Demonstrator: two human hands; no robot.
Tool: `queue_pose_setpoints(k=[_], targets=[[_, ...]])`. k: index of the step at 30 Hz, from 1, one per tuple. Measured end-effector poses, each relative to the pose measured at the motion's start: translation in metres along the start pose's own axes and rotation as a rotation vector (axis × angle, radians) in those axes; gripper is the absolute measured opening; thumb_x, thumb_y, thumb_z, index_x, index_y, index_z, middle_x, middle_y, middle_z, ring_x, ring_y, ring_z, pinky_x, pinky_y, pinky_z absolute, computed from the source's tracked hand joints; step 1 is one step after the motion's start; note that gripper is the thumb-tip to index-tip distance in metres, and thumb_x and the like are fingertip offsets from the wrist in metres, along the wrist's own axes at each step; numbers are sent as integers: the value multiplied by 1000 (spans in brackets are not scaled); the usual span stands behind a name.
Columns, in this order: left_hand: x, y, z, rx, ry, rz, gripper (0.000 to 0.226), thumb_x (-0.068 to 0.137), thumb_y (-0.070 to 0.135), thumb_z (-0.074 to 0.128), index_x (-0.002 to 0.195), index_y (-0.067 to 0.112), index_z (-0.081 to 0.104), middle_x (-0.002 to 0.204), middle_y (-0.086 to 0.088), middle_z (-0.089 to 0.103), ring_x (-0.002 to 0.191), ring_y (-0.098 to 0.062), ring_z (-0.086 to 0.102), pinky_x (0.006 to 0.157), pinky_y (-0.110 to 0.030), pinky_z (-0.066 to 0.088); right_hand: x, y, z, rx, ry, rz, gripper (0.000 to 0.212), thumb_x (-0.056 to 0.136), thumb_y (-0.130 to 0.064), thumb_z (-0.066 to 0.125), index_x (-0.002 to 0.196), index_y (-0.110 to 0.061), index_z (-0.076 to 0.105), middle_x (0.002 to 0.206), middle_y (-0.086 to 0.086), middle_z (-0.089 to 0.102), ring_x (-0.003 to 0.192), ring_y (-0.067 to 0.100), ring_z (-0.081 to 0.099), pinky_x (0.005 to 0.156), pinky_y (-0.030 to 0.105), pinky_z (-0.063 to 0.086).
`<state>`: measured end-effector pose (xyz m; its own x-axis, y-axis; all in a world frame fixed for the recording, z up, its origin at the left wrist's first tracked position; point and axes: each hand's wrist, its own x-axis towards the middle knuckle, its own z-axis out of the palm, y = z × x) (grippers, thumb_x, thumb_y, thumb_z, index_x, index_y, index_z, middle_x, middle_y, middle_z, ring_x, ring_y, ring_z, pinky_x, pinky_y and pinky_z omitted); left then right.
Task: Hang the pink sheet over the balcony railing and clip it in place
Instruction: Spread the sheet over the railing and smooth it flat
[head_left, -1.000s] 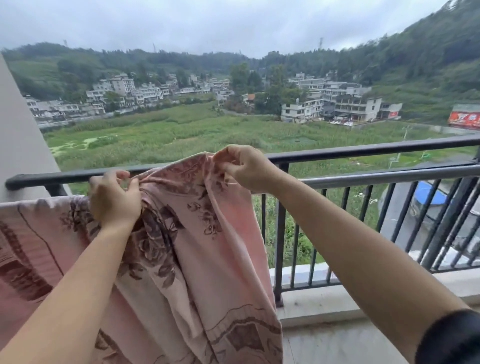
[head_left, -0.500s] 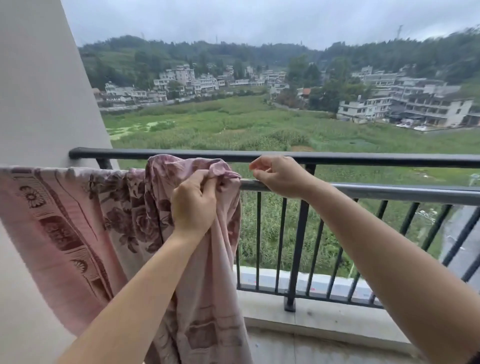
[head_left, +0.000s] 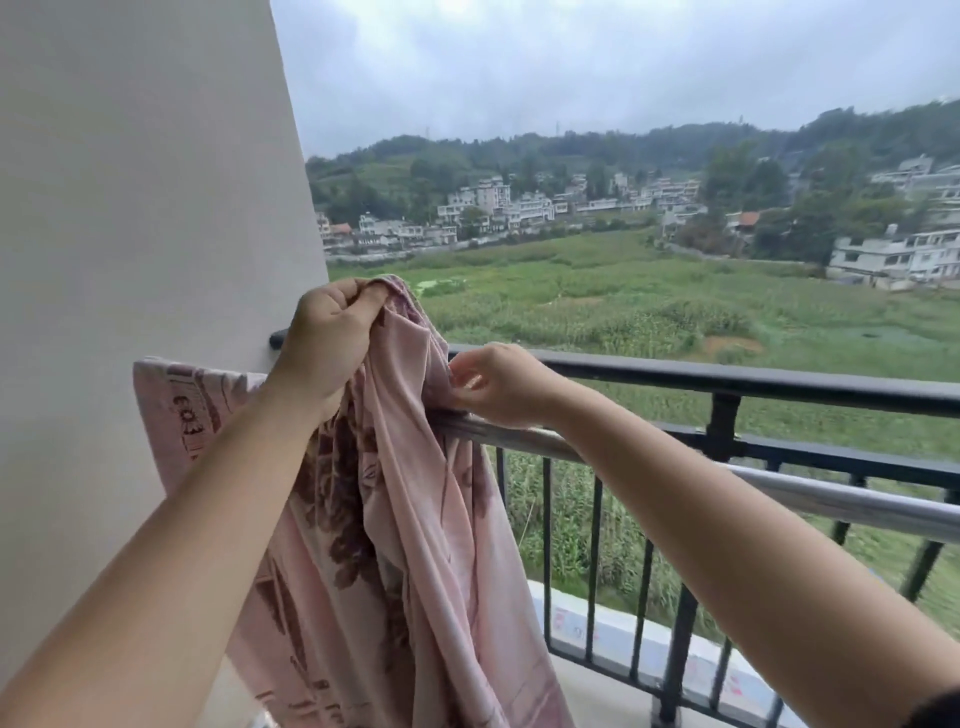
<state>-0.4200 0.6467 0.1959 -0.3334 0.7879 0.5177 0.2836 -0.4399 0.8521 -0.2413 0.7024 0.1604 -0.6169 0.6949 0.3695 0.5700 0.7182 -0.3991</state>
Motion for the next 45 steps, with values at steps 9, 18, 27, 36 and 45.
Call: queue_pose_setpoints(k=[9, 18, 27, 36, 45], targets=[[-3, 1, 29, 891, -1, 80, 54, 85, 68, 55, 101, 18, 39, 77, 5, 53, 69, -17, 52, 62, -34, 37, 66, 28, -53, 274, 158, 236, 18, 85, -4, 40, 80, -9, 56, 82, 12, 62, 78, 28, 59, 65, 41, 50], [-32, 11, 33, 1296, 91, 229, 58, 77, 29, 71, 120, 19, 34, 115, -3, 38, 95, -24, 48, 68, -34, 36, 49, 73, -73, -603, 138, -490, 87, 76, -68, 68, 137, -17, 33, 115, 9, 59, 78, 22, 64, 62, 36, 58], [-70, 76, 59, 1349, 138, 69, 13, 86, 42, 72, 96, 37, 77, 91, -5, 69, 85, -31, 64, 68, -33, 49, 6, 91, -141, -265, -260, -241, 35, 87, -50, 67, 115, -28, 71, 94, 3, 74, 75, 18, 69, 65, 29, 58], [-99, 141, 110, 1073, 618, 468, 20, 93, 27, 54, 100, 12, 65, 90, -8, 64, 85, -32, 61, 71, -36, 44, -35, 73, -158, 321, 352, -303, 27, 102, -22, 37, 113, -4, 53, 98, 7, 57, 90, 25, 54, 71, 35, 40], [-239, 18, 201, 1226, -140, -225, 56, 81, 56, 62, 119, 28, 33, 87, 10, 57, 86, -19, 64, 70, -30, 39, -123, 140, -148, -146, -708, 31, 30, 95, -46, 57, 98, -18, 68, 99, 0, 69, 87, 14, 66, 76, 34, 60]])
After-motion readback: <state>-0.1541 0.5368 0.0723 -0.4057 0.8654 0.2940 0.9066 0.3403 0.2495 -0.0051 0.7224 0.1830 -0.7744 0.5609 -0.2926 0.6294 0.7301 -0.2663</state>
